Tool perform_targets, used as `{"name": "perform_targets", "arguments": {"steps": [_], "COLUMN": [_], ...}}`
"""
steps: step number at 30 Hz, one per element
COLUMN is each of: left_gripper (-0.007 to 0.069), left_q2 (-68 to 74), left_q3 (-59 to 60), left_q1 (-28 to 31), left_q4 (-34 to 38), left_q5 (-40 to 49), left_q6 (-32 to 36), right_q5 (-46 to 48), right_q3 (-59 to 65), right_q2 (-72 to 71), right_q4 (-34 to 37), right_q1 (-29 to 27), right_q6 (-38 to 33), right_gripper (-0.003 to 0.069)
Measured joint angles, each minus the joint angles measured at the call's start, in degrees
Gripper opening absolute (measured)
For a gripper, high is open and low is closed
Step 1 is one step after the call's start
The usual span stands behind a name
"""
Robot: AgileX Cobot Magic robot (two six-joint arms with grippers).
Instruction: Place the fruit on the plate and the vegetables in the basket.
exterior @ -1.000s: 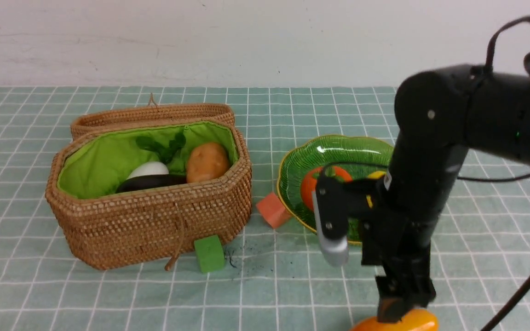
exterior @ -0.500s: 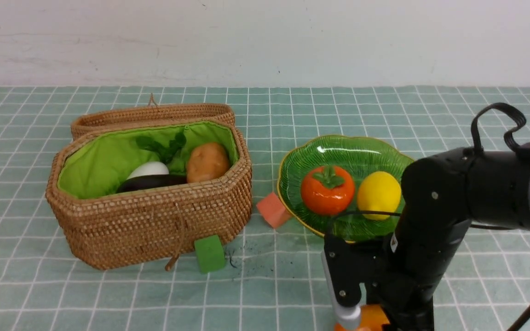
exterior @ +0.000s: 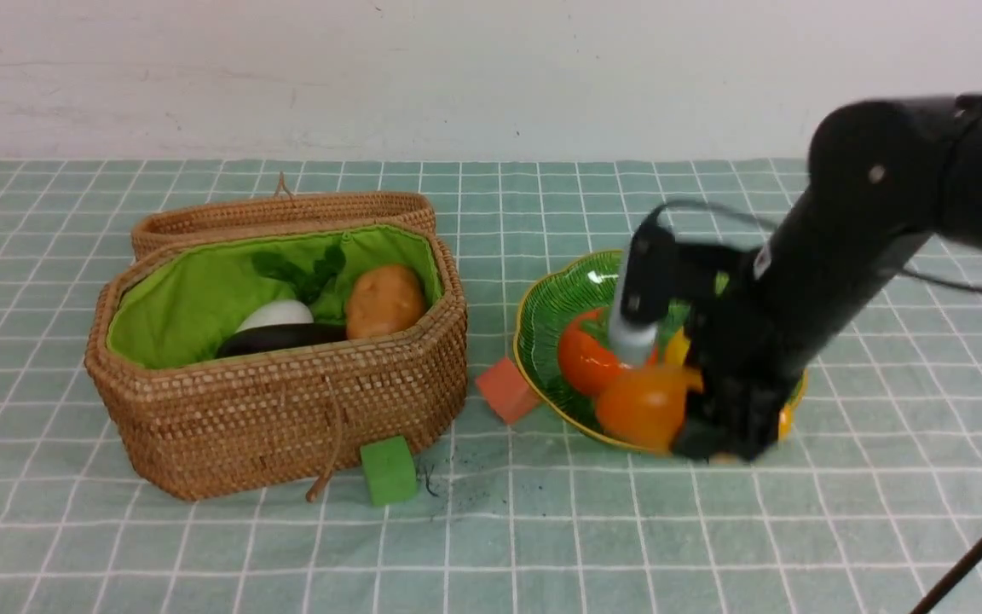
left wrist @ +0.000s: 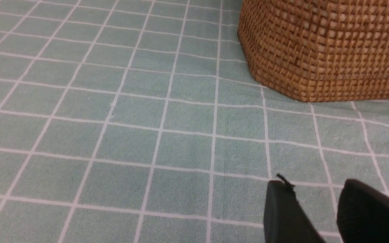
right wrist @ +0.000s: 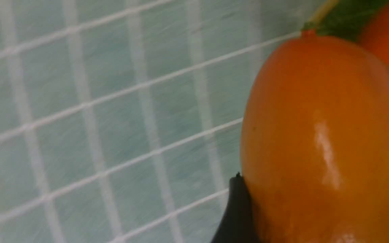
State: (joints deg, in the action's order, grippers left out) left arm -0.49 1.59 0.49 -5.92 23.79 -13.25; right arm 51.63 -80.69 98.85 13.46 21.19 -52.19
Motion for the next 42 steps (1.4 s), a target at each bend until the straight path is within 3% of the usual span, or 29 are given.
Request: {"name": "perform_targets", "arguments": {"steps": [1,4,7,14,16,20,24,32,34,35,38,39,42], "left_gripper": [0.0237,0.0237,0.0237,0.0237,0.0237,0.0237,0.0237,0.0238,0.0238,0.0238,0.0238,0.0238,0.0238], "left_q2": [0.0,0.0,0.0,0.0,0.0,0.0,0.0,0.0,0.0,0.0,0.0,0.0,0.0], "left_q3": [0.0,0.0,0.0,0.0,0.0,0.0,0.0,0.0,0.0,0.0,0.0,0.0,0.0], "left_q1": [0.0,0.0,0.0,0.0,0.0,0.0,0.0,0.0,0.0,0.0,0.0,0.0,0.0], "left_q4": [0.0,0.0,0.0,0.0,0.0,0.0,0.0,0.0,0.0,0.0,0.0,0.0,0.0], "left_q5": [0.0,0.0,0.0,0.0,0.0,0.0,0.0,0.0,0.0,0.0,0.0,0.0,0.0], "left_q6": [0.0,0.0,0.0,0.0,0.0,0.0,0.0,0.0,0.0,0.0,0.0,0.0,0.0], "right_q5": [-0.7,-14.2,-18.9,-14.5,-13.1,-12.4,-10.7,2.7,9.0,9.5,17.8,18.1,19.7], "right_q3": [-0.4,-1.4,-1.4,-1.4,-1.4,-1.4,-1.4,-1.4,-1.4,-1.4,-1.4,-1.4,-1.4], "right_q2": [0.0,0.2,1.9,8.5,9.8,10.0,7.7,-5.0,-9.8,-10.5,-17.3,-17.3,-22.1], "right_q4": [0.5,6.2,10.1,12.6,12.7,12.9,12.8,9.2,7.4,7.2,6.6,6.6,6.6], "right_q1": [-0.4,-5.4,-6.8,-6.9,-6.9,-6.9,-6.9,-6.9,-6.9,-6.9,-6.9,-6.9,-6.9], "right_q6": [0.5,6.6,7.7,8.2,8.3,8.4,9.4,19.9,25.7,26.7,33.3,33.5,35.4], "right_gripper": [0.0521,0.0521,0.0521,0.0521,0.0544,0.0657,0.0676,0.0522,0.0442,0.0435,0.0304,0.0297,0.0183]}}
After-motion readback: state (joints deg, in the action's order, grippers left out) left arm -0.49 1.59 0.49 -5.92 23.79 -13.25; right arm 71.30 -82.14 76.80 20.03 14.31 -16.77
